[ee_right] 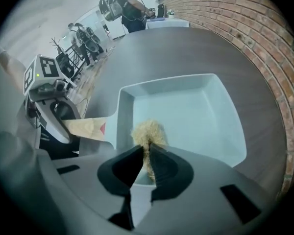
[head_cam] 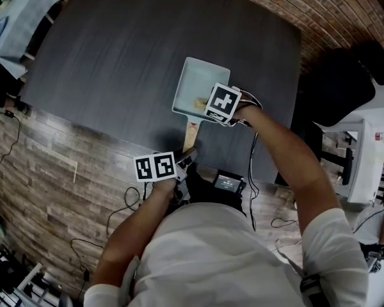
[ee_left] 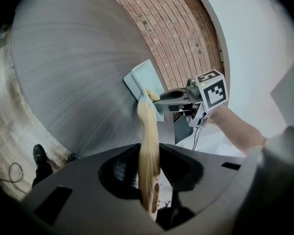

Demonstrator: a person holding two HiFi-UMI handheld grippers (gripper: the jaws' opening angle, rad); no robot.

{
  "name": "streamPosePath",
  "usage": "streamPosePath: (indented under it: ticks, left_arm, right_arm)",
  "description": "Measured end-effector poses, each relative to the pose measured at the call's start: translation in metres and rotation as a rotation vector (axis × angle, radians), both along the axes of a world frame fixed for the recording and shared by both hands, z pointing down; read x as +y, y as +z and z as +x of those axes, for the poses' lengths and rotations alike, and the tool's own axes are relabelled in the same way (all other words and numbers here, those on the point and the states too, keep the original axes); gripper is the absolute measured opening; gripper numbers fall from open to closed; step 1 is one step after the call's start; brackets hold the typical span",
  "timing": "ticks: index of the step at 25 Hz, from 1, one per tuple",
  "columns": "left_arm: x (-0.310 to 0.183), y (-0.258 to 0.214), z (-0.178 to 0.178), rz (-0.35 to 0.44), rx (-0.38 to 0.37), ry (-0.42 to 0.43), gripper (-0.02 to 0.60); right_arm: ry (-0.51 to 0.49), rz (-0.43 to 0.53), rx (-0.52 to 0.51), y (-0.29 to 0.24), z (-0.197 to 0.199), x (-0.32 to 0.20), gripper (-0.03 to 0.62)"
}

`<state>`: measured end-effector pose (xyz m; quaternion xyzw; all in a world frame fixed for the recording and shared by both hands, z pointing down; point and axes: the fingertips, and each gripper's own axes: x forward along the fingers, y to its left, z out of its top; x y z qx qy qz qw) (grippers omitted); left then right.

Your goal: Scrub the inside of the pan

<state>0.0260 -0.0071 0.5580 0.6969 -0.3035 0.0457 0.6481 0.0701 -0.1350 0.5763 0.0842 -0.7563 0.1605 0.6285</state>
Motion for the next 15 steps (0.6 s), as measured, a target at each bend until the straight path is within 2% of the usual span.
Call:
streamPosePath:
  ticks: [5,15]
  left_arm:
    - [0.000,0.000,-0.002,0.000,-0.003,-0.008,0.117]
    - [0.000,0.001,-0.002,0.002,0.000,-0.003,0.117]
  right_arm:
    - [0.096,-0.105,-0.061,-0.001,-0.007,0.013,0.046]
    - [0.402,-0.323,-0.225,-0.005,-0.013,0.020,0.046]
